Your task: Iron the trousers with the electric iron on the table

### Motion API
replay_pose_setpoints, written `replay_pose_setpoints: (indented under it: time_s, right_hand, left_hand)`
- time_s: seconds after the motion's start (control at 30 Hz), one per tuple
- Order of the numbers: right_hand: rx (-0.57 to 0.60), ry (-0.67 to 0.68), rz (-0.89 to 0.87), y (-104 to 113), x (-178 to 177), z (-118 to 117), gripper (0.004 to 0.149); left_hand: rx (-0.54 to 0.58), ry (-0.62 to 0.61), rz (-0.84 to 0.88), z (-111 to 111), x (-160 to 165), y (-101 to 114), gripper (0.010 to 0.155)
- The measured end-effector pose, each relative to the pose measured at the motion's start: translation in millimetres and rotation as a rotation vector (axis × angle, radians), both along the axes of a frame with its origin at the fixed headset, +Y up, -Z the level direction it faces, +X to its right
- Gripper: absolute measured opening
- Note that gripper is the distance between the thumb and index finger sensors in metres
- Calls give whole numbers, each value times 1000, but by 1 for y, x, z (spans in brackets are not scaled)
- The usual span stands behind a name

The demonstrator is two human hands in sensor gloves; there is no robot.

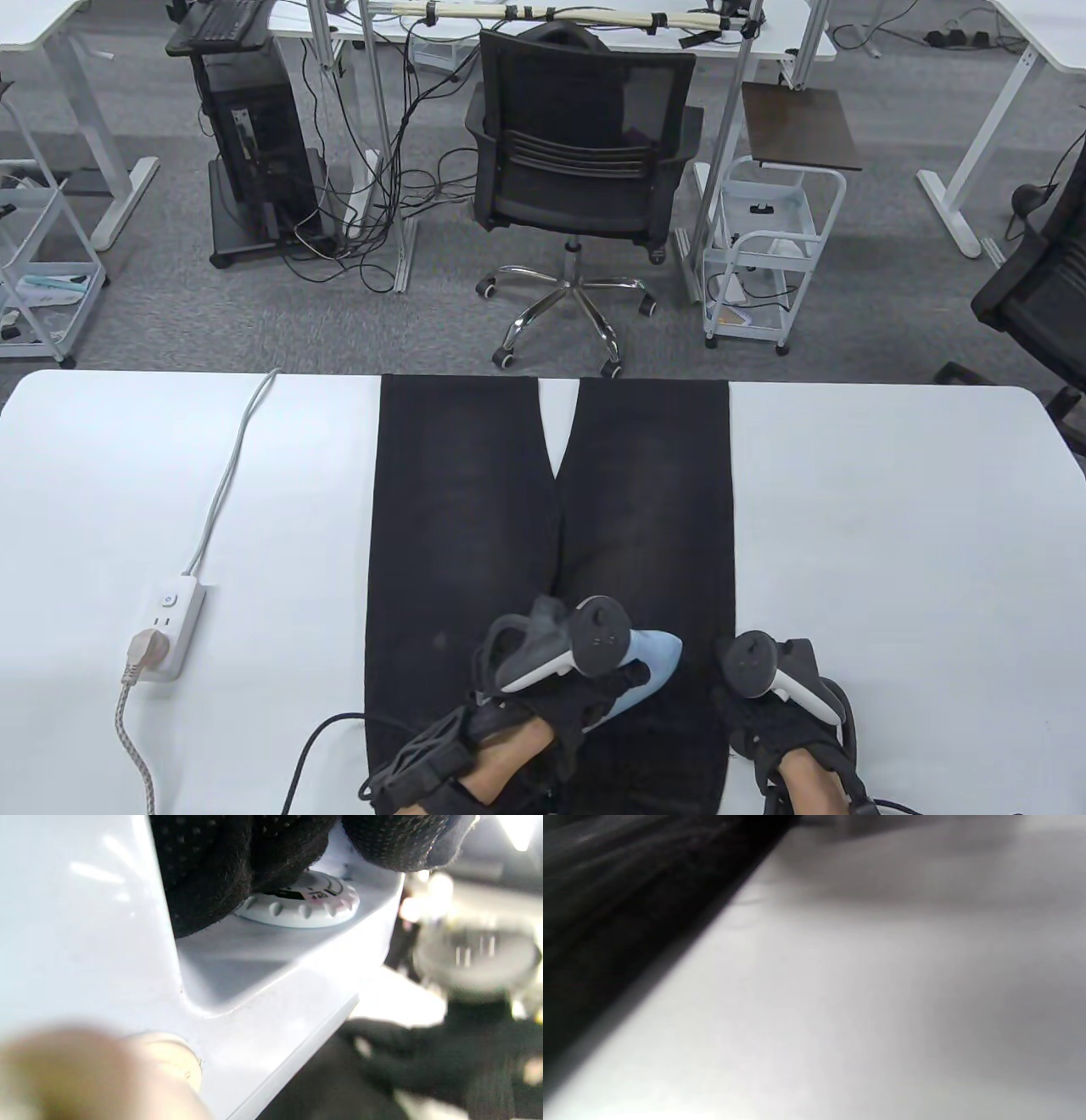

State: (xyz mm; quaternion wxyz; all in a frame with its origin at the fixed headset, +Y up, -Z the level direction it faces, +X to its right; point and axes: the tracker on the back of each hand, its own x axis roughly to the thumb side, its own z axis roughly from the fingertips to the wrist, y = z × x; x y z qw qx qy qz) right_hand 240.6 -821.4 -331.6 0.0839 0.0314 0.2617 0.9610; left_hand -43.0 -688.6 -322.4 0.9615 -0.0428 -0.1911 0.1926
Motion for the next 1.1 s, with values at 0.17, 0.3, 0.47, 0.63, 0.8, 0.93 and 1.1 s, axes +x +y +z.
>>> replay_pose_setpoints:
  time_s: [0.17, 0.3, 0.47, 0.63, 0.8, 0.93, 1.1]
  right_hand:
    - [220, 80, 68, 22, -23, 6, 73]
    - [275, 157, 18, 40, -67, -1, 72]
    - [222, 271, -39, 38, -149, -28, 73]
    - [158, 333, 9, 15, -216, -51, 74]
    - [87, 356, 167, -9, -231, -46, 71]
    - [69, 351, 168, -12, -231, -33, 71]
    - [72, 380, 173, -12, -233, -5, 72]
  left_hand:
    - [176, 185, 199, 15, -106, 20, 55]
    - [228, 286, 282, 19, -175, 14, 55]
    - [259, 354, 312, 18, -207, -15, 55]
    - [235, 362, 265, 11, -209, -32, 55]
    - [216, 404, 234, 12, -218, -43, 55]
    - [191, 433, 252, 10, -223, -47, 55]
    - [197, 438, 227, 11, -222, -47, 55]
